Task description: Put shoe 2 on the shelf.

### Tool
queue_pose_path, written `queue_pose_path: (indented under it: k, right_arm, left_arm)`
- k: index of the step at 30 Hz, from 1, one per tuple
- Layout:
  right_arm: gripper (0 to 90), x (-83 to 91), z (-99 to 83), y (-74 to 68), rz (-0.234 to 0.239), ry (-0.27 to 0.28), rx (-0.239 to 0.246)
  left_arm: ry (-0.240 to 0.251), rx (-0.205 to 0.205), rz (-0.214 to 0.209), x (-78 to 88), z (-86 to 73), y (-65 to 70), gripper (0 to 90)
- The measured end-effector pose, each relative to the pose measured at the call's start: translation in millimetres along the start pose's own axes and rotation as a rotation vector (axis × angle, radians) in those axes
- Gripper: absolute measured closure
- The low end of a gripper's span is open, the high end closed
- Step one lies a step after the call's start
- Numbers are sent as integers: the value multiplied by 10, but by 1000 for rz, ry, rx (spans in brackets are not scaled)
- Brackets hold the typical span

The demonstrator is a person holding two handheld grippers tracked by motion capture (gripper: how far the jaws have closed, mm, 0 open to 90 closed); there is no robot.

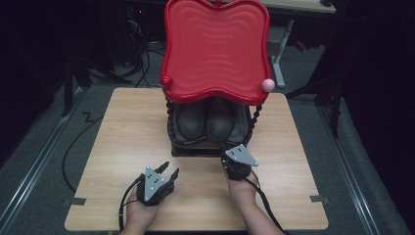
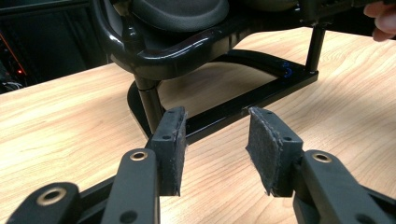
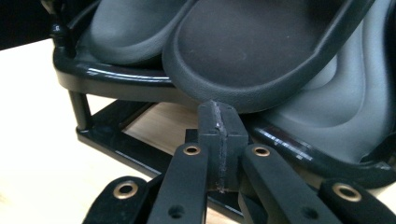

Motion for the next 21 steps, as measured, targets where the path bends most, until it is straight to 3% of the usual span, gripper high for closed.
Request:
queue_pose_path:
  k: [14,17,21]
  right_arm:
    - [899,-102,153,136,-47,4,-1]
    - [899,-73,176,47,-14,19,0]
    - [899,-90,157,-175,36,13,6]
  left_arm:
    - [-12,-1,-1,-13,-24,-10,558]
    - [-11,1,-1,-13,-25,-14,558]
    - [-10,0,-2,-11,-27,-13,556]
Point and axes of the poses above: each handheld gripper's, and its own axes: x roughly backward along the jaws, z roughly out of its top, y roughly to its right, the point moved 4 cm from there along -x, roughly forward along the jaws, and after that the axes turned 12 degrees about -z, right-handed, at the moved point
